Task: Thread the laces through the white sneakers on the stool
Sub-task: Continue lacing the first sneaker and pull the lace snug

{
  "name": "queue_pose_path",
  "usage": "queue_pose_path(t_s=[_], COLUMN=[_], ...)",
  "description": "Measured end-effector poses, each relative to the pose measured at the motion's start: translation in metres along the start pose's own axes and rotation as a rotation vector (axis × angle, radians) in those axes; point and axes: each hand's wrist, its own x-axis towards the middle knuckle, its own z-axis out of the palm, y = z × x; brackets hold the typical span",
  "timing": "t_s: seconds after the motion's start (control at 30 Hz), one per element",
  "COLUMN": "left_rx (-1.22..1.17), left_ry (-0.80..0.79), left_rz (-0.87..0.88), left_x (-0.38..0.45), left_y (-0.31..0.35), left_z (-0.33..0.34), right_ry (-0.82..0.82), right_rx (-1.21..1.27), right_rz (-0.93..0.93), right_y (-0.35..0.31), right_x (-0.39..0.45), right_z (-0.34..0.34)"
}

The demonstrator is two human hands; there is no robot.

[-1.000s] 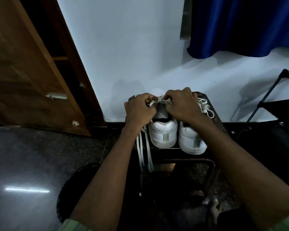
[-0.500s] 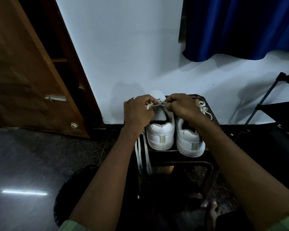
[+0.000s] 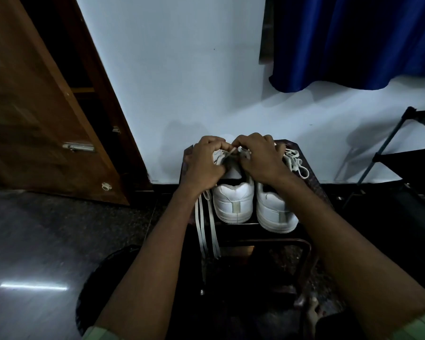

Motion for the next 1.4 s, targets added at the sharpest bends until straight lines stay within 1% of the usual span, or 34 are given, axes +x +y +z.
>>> queue_pose_path(t_s=[0.1, 0.17, 0.2, 0.27, 0.37, 0.4, 0.43, 0.47, 0.5, 0.53, 0.57, 0.6, 0.63, 0.7, 0.73, 0.8, 0.83, 0.87, 0.97, 1.0, 1.03, 1.17, 1.27, 1.33, 1.4], left_rx=[0.075, 0.092, 0.081, 0.055, 0.025, 0.019, 0.019, 0.025, 0.033, 0.037, 0.041, 0.045, 0.048, 0.052, 0.056, 0.068, 0.072, 0.074, 0.074, 0.078, 0.086, 0.118, 0.119, 0.121, 0.124], left_ry=[0.103, 0.211, 0.239, 0.268, 0.285, 0.284, 0.282, 0.282, 0.282, 0.283, 0.283, 0.281, 0.277, 0.274, 0.274, 0.268, 0.263, 0.259, 0.271, 0.273, 0.273, 0.280, 0.264, 0.258, 0.256], left_rz=[-0.065, -0.160, -0.199, -0.226, -0.262, -0.271, -0.274, -0.270, -0.265, -0.264, -0.268, -0.274, -0.279, -0.275, -0.268, -0.254, -0.247, -0.238, -0.215, -0.213, -0.216, -0.231, -0.232, -0.237, -0.236], left_x=[-0.006, -0.011, -0.013, -0.015, -0.016, -0.016, -0.016, -0.016, -0.016, -0.017, -0.017, -0.017, -0.018, -0.018, -0.019, -0.019, -0.018, -0.018, -0.017, -0.017, -0.018, -0.018, -0.017, -0.017, -0.017], left_y=[0.010, 0.014, 0.014, 0.012, 0.014, 0.016, 0.017, 0.018, 0.019, 0.019, 0.019, 0.019, 0.019, 0.019, 0.019, 0.018, 0.018, 0.019, 0.021, 0.021, 0.021, 0.020, 0.020, 0.020, 0.020], left_z=[0.004, 0.006, 0.007, 0.009, 0.009, 0.009, 0.009, 0.009, 0.009, 0.009, 0.008, 0.008, 0.008, 0.007, 0.007, 0.007, 0.007, 0.008, 0.008, 0.008, 0.008, 0.007, 0.008, 0.008, 0.008], right_ry=[-0.038, -0.029, -0.021, 0.014, 0.097, 0.113, 0.120, 0.114, 0.104, 0.095, 0.085, 0.071, 0.053, 0.049, 0.051, -0.021, -0.067, -0.095, -0.137, -0.135, -0.141, -0.102, -0.126, -0.098, 0.017], right_rx=[-0.032, 0.007, 0.058, 0.234, 0.604, 0.688, 0.711, 0.648, 0.524, 0.381, 0.297, 0.325, 0.466, 0.857, 1.013, 1.204, 1.212, 1.129, 0.654, 0.603, 0.655, 1.143, 1.433, 1.482, 1.355], right_rz=[-0.014, -0.057, -0.081, -0.097, 0.016, 0.059, 0.078, 0.080, 0.052, 0.000, -0.045, -0.073, -0.068, -0.022, 0.016, 0.125, 0.158, 0.166, 0.027, -0.026, -0.048, -0.038, 0.032, 0.060, 0.038], right_y=[0.000, -0.002, -0.002, -0.003, -0.005, -0.005, -0.004, -0.004, -0.003, -0.002, -0.002, -0.004, -0.006, -0.013, -0.015, -0.020, -0.021, -0.021, -0.022, -0.023, -0.027, -0.039, -0.042, -0.043, -0.044], right_x=[-0.003, -0.006, -0.007, -0.009, -0.011, -0.011, -0.010, -0.010, -0.008, -0.008, -0.007, -0.007, -0.007, -0.008, -0.008, -0.011, -0.011, -0.012, -0.012, -0.011, -0.013, -0.020, -0.020, -0.018, -0.017], right_z=[-0.002, -0.005, -0.006, -0.008, -0.017, -0.018, -0.018, -0.019, -0.019, -0.020, -0.019, -0.019, -0.021, -0.025, -0.027, -0.029, -0.031, -0.034, -0.037, -0.037, -0.037, -0.039, -0.046, -0.044, -0.038])
